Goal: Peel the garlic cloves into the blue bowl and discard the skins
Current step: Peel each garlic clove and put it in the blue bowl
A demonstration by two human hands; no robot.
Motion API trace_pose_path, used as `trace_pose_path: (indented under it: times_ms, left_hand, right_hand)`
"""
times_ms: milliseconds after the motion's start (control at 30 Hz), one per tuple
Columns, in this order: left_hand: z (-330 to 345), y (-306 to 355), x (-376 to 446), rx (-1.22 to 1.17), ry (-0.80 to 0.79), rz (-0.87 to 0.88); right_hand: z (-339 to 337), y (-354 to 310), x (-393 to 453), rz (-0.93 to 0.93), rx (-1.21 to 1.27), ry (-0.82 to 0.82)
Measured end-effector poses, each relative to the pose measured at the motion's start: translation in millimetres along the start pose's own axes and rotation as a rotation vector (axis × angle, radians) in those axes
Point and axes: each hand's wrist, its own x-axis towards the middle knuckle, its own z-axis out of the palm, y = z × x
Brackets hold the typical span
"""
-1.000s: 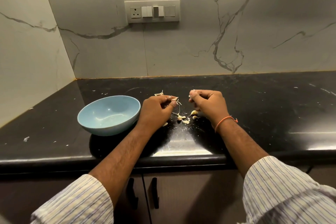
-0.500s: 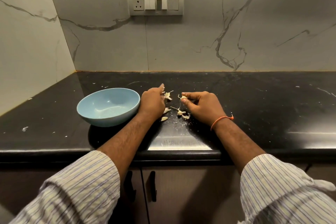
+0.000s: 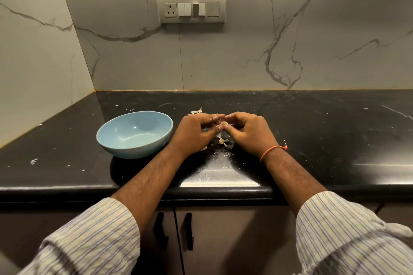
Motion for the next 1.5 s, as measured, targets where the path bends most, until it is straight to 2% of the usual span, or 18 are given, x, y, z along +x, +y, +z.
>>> trace_pose_path:
  times_ms: [367, 567, 733, 900, 1100, 1233, 1500]
  left_hand:
    - [-4.0, 1.2, -1.4, 0.019, 0.071, -0.043]
    - [-13.5, 6.8, -5.9, 0.017, -0.069, -0.071]
    - [-17.5, 3.0, -12.3, 0.014, -0.008, -0.040]
    - [-16.1, -0.4, -16.0, -0.008, 0.001, -0.076]
    - [-17.0, -3.3, -13.2, -0.083, 0.045, -0.196]
    - [-18.4, -1.7, -16.0, -0.185, -0.054, -0.176]
    - [-17.3, -1.5, -14.6, -0.150, -0.070, -0.155]
  right_hand:
    - [-0.2, 2.5, 0.3, 0.041, 0.194, 0.008]
    - [-0.6, 2.2, 0.7, 0.031, 0.236, -0.011]
    - [1.4, -0.1, 1.4, -0.014, 0.283, -0.029]
    - [1.5, -2.1, -2.5, -0.096, 0.240, -0.006]
    - [2.2, 0.4, -0.7, -0.254, 0.057, 0.026]
    - [1.0, -0.2, 0.2, -0.196, 0.147, 0.009]
    - [0.9, -0.7, 0.2, -0.098, 0.189, -0.035]
